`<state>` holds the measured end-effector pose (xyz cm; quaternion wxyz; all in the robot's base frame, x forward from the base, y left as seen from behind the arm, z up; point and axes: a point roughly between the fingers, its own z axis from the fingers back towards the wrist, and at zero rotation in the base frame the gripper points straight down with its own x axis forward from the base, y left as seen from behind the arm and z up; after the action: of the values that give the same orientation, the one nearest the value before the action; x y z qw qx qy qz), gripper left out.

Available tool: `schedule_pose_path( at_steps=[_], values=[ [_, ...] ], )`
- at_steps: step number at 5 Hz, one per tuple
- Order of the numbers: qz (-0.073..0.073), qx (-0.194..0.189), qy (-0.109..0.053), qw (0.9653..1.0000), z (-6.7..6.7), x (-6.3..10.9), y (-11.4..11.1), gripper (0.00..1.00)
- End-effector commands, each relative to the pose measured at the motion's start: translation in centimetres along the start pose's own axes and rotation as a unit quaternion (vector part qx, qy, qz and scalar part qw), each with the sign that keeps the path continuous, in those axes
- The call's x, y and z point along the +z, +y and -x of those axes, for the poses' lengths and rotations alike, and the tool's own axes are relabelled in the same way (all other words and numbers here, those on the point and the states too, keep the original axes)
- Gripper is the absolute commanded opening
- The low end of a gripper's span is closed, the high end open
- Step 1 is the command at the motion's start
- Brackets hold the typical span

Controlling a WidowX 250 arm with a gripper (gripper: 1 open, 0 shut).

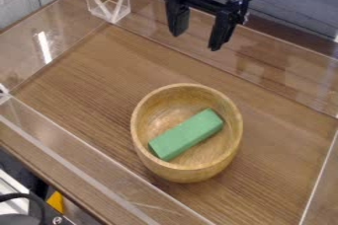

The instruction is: Remove the green block from inside the brown bowl and put it on the table

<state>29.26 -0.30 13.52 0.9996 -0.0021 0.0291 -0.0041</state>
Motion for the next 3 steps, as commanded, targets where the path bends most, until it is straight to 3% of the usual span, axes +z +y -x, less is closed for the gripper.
schedule_pose_path(
  at_steps=[1, 2, 3],
  values=[
    [0.002, -0.004, 0.006, 1.0000, 1.7, 0.6, -0.7, 1.00],
    [0.005, -0.015, 0.030, 0.9994, 5.0, -0.1, -1.8, 1.00],
    [0.005, -0.026, 0.038, 0.9989, 7.9, -1.2, -2.5, 1.00]
  ],
)
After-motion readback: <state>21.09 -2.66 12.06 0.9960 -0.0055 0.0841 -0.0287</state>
